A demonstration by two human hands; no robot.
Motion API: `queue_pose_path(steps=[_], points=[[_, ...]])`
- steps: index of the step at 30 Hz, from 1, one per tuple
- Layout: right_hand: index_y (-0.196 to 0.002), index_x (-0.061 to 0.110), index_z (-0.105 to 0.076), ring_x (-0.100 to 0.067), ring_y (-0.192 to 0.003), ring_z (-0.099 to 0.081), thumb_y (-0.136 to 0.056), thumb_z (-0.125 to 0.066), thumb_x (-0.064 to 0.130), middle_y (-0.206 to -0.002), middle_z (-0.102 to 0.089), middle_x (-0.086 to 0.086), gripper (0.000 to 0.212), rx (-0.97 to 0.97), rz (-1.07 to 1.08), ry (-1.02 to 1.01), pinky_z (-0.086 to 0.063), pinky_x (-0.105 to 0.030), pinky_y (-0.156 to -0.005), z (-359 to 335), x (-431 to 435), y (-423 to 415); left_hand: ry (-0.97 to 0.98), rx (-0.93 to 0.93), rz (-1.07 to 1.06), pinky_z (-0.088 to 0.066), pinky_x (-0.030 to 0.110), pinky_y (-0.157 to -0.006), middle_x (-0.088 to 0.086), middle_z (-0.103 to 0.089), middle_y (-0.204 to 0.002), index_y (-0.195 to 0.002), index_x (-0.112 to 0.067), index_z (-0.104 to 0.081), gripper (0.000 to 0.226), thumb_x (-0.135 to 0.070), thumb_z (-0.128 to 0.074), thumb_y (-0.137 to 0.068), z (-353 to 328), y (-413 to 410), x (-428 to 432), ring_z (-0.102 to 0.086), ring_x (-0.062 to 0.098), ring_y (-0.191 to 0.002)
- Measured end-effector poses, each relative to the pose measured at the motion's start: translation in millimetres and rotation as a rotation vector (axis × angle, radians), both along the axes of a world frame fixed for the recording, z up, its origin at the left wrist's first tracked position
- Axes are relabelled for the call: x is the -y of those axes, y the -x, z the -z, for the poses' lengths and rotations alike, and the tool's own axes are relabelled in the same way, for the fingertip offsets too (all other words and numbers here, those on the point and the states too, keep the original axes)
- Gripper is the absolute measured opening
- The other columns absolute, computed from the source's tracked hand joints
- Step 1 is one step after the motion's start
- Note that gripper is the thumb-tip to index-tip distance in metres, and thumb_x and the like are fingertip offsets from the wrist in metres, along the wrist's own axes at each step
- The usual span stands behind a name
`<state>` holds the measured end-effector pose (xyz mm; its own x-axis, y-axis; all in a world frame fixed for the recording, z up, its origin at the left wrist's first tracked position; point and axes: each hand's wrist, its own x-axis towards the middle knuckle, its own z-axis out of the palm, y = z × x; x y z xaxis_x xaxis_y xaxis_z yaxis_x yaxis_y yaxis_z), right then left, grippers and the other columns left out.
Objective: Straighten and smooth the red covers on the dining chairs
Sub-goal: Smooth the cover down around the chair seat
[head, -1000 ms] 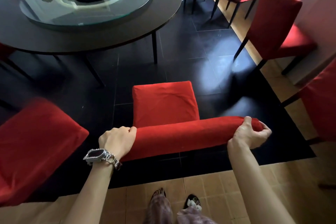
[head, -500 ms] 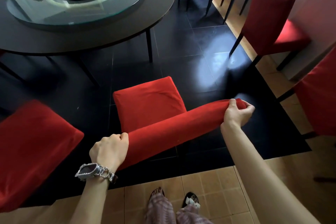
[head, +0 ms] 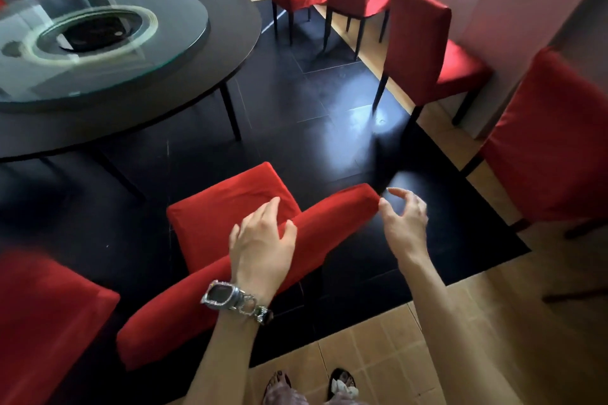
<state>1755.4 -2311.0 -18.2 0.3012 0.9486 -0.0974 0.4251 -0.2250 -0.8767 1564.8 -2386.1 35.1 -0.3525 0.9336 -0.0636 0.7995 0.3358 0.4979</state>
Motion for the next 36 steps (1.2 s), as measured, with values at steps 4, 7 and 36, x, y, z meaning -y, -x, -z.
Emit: queue_pose_path(steps=[4,7,36], points=[[-0.108,0.023,-0.063,-0.018,-0.118,-0.050,-0.093,-0.057,0.021,-0.121,-0.055,-0.001,0.016,-0.023,-0.064,0.043,-0.039,-0.030,-0.096,-10.9,6.4,-53.4,-0.069,0.105,0.144,-0.030,0.035,-0.110,-0.001,-0.047,-0.144,-0.143,-0.021,-0.040,0.049,-0.031,-0.048,-0.096,-14.5,-62.6,-33.8,-0.042,0.018,-0.132],[-0.105,0.022,-0.064,-0.015,-0.110,-0.057,-0.095,-0.056,0.021,-0.114,-0.063,0.001,0.013,-0.052,-0.047,0.061,-0.041,-0.025,-0.084,-17.8,10.6,-98.3,-0.070,0.164,0.210,-0.033,0.033,-0.104,0.000,-0.051,-0.141,-0.142,-0.021,-0.042,0.048,-0.030,-0.049,-0.095,-20.9,-100.8,-51.9,-0.045,0.021,-0.130],[-0.115,0.025,-0.058,0.001,-0.077,-0.044,-0.097,-0.051,0.025,-0.115,-0.048,0.012,0.020,0.187,0.422,0.141,-0.036,-0.003,-0.052,-36.4,-171.3,-281.4,0.097,0.673,0.609,-0.037,0.008,-0.075,-0.003,-0.057,-0.131,-0.140,-0.034,-0.042,0.048,-0.025,-0.053,-0.095,4.8,-331.2,-345.0,-0.054,0.006,-0.103]])
